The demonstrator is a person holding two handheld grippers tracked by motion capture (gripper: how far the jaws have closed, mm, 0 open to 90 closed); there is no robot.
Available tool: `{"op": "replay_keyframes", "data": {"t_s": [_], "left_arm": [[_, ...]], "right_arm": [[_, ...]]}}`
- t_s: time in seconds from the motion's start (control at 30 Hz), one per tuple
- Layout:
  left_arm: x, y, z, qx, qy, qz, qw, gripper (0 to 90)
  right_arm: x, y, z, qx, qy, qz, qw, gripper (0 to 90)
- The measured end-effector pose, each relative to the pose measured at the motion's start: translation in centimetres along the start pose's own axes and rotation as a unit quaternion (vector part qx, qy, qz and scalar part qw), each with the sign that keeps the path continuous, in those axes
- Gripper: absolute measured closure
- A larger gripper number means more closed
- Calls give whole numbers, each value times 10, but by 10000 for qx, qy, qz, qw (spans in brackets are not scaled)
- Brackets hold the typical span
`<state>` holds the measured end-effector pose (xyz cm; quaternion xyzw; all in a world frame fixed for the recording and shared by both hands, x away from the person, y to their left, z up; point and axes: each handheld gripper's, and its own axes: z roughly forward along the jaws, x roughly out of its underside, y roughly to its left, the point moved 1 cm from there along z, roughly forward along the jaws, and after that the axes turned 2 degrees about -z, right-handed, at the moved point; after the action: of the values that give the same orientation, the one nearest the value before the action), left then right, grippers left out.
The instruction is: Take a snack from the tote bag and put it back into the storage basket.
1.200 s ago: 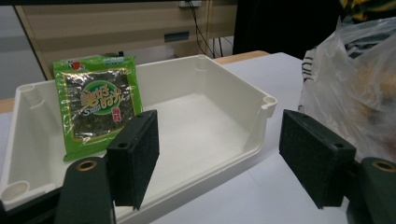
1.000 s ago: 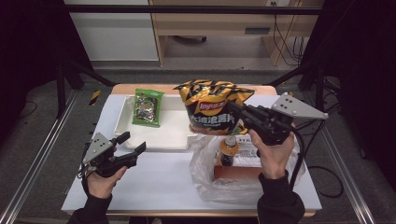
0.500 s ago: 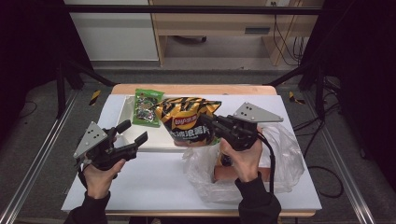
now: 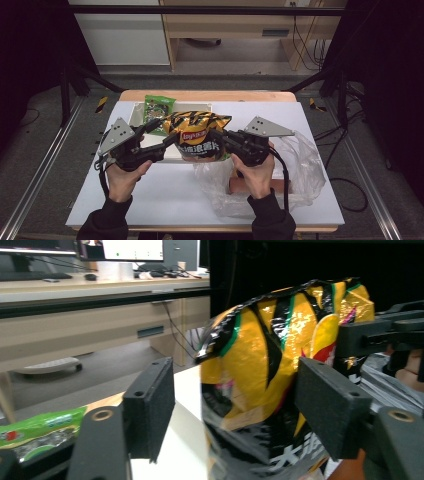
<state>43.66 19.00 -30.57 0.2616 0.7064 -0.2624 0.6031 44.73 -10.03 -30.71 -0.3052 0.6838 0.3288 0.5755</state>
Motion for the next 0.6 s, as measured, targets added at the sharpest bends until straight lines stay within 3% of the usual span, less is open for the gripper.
{"op": "replay_keyframes", "data": {"t_s": [0.2, 0.43, 0.6], "left_arm": [[2, -4, 9, 249, 150, -43, 9996, 441], [2, -9, 8, 145, 227, -116, 9996, 675], [0, -10, 5, -48, 292, -221, 9993, 809]], "right_arm": [[3, 0, 6, -18, 96, 23, 9999, 868], [7, -2, 6, 42, 165, 30, 9999, 855], [8, -1, 8, -20, 182, 41, 9998, 807]]}}
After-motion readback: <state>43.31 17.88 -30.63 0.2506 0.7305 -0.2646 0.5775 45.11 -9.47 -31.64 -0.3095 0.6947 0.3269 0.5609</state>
